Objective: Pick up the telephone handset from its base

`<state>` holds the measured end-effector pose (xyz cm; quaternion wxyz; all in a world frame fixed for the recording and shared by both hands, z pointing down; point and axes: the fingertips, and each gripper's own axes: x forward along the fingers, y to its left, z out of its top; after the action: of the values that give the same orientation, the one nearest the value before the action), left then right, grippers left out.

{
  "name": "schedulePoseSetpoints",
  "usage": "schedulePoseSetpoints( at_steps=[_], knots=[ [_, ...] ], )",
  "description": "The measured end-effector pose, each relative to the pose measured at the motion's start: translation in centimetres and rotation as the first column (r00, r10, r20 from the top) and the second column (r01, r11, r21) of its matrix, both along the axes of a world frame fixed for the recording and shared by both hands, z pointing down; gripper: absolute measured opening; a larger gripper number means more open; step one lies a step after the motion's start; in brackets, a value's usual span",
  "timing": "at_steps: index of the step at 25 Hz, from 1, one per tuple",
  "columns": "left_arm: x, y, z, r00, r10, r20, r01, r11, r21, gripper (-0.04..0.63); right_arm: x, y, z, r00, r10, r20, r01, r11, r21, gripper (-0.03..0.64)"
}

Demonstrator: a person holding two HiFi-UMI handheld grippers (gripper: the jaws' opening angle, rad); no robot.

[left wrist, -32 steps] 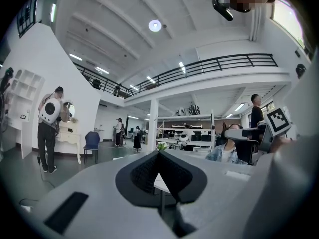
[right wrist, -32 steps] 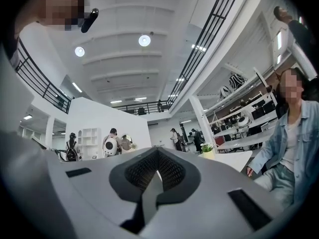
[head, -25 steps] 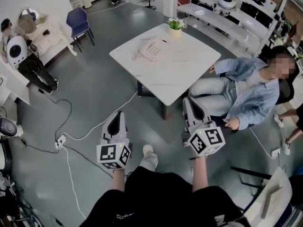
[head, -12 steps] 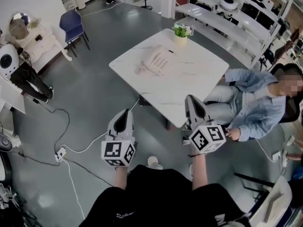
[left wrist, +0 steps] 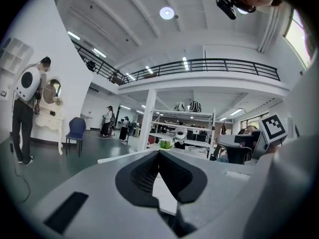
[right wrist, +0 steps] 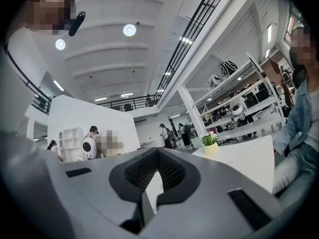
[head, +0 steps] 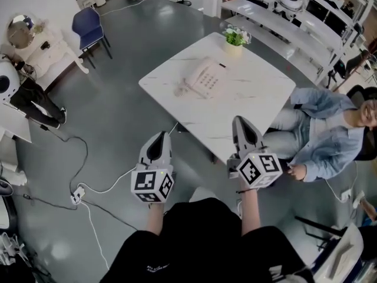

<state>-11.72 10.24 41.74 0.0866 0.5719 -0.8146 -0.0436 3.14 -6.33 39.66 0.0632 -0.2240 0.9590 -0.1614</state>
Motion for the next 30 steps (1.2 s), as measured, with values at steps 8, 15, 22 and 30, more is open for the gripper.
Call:
schedulePoseSetpoints(
  at_steps=[8, 15, 22, 30],
  knots=[
    [-3.4, -3.2, 2.2, 0.999, 0.017, -0.028, -0.018, 1.0, -0.022, -0.001, -3.8, -3.0, 2.7, 0.999, 0.014, -0.032, -0.016, 0.999, -0.038, -0.011],
    [-8.8, -7.4, 3.6, 0.998, 0.057, -0.026, -0.059, 0.997, -0.055, 0.0, -8.4, -7.5, 3.8, 0.997, 0.071, -0.031, -0.074, 0.994, -0.086, -0.011],
    [-15.3, -12.7, 4.8, 0.996, 0.081, -0.044, -0.085, 0.991, -0.107, -0.001, -11.1, -14.5, 5.4, 0.982, 0.179, -0.052, -0.185, 0.969, -0.165, -0.011],
    [-19.6, -19.2, 6.6, 0.984, 0.164, -0.062, -0.172, 0.973, -0.157, 0.0, -13.8, -19.5, 6.9, 0.967, 0.234, -0.096, -0.248, 0.954, -0.167, -0.009]
  ],
)
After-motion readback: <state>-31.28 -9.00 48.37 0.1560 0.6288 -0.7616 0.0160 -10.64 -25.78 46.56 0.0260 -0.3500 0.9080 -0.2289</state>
